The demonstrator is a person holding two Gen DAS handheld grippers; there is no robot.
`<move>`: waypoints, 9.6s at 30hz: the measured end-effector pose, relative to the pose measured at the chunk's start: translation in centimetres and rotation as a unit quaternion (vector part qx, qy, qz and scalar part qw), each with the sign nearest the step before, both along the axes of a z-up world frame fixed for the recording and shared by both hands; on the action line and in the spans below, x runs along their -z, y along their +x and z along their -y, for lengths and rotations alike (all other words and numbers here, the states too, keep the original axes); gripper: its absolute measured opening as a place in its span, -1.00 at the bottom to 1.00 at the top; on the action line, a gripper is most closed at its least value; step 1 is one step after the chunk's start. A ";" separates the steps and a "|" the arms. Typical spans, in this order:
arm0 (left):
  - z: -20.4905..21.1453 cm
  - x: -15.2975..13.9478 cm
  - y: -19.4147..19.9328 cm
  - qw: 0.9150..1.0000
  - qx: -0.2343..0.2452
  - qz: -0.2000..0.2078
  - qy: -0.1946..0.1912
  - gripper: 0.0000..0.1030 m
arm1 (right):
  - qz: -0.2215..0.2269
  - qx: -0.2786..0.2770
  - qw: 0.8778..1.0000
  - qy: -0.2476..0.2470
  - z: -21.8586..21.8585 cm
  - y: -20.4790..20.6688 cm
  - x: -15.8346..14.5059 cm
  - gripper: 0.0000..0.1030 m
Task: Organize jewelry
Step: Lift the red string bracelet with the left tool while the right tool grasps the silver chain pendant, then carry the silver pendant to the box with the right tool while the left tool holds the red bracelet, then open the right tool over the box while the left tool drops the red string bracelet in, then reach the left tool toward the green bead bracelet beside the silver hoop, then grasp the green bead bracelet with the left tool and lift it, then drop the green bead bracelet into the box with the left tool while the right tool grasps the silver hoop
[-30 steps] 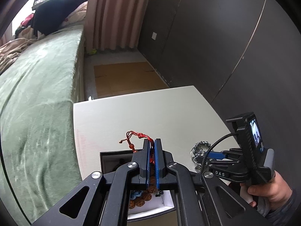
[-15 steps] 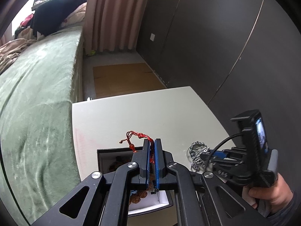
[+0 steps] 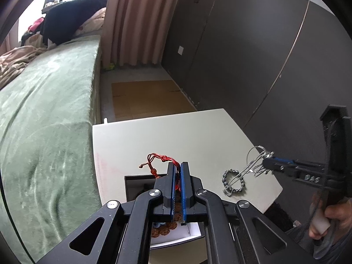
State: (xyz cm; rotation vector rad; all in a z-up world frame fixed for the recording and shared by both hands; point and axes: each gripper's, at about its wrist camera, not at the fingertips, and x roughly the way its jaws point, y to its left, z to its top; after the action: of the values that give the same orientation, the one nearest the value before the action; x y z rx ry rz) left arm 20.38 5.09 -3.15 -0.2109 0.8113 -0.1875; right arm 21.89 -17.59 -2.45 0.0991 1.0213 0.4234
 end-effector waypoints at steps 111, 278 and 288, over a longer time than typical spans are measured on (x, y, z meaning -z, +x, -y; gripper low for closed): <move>-0.8 1.1 -0.2 0.999 0.037 -0.031 -0.005 -0.92 | -0.083 -0.098 0.988 0.082 -8.0 -2.7 2.9 -0.18; -1.6 1.3 0.9 0.998 -0.047 -0.045 -0.021 -0.84 | -0.047 -0.092 0.979 -0.175 -3.3 10.7 10.0 -0.42; -0.6 2.0 1.0 0.997 -0.002 -0.070 -0.036 -0.84 | -0.049 -0.097 0.981 -0.161 -2.8 9.2 8.6 -0.93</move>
State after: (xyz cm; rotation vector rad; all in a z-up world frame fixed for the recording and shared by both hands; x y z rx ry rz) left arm 21.42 5.66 -5.19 -0.2963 0.9441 -0.1997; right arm 31.13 -14.75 -11.01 -0.2736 1.1902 0.4281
